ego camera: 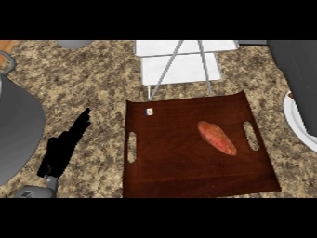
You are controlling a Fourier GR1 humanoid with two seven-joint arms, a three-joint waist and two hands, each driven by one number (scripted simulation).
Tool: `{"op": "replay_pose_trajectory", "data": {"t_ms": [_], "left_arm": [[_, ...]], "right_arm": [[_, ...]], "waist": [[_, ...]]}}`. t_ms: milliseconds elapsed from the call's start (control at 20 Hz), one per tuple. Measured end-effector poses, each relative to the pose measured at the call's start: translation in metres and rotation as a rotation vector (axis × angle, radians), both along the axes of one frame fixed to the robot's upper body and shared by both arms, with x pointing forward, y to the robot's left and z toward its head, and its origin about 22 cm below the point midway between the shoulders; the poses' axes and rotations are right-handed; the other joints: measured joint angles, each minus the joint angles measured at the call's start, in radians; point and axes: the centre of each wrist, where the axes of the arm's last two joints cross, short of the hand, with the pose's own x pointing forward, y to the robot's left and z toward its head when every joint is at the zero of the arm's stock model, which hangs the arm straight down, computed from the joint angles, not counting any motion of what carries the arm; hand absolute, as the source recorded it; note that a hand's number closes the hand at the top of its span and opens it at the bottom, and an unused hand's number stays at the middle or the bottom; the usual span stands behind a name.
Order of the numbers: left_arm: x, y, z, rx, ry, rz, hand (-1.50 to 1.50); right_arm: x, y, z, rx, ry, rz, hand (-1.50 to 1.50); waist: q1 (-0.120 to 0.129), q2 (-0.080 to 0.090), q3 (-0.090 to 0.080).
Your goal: Pick the lemon from the tray and place it in the tiered shelf
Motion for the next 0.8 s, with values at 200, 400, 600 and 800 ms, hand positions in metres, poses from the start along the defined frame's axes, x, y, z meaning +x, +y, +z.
{"op": "replay_pose_trajectory", "data": {"t_ms": [200,400,600,800], "left_arm": [[0.005,-0.003,0.002,0.002,-0.001,-0.009,0.00],[0.004,-0.003,0.002,0.002,-0.007,-0.018,0.00],[0.003,-0.008,0.001,-0.006,-0.013,-0.027,0.00],[0.007,-0.007,0.003,-0.005,-0.016,-0.030,0.00]], "right_arm": [[0.025,0.008,-0.011,-0.025,0.043,0.029,1.50],[0.045,0.012,-0.028,-0.030,0.087,0.039,1.50],[0.057,0.019,-0.036,-0.030,0.146,0.059,1.50],[0.060,0.021,-0.052,0.216,0.166,0.117,-1.50]], "waist": [[0.009,0.004,0.001],[0.019,0.008,0.000],[0.028,0.011,0.000],[0.031,0.017,0.002]]}}
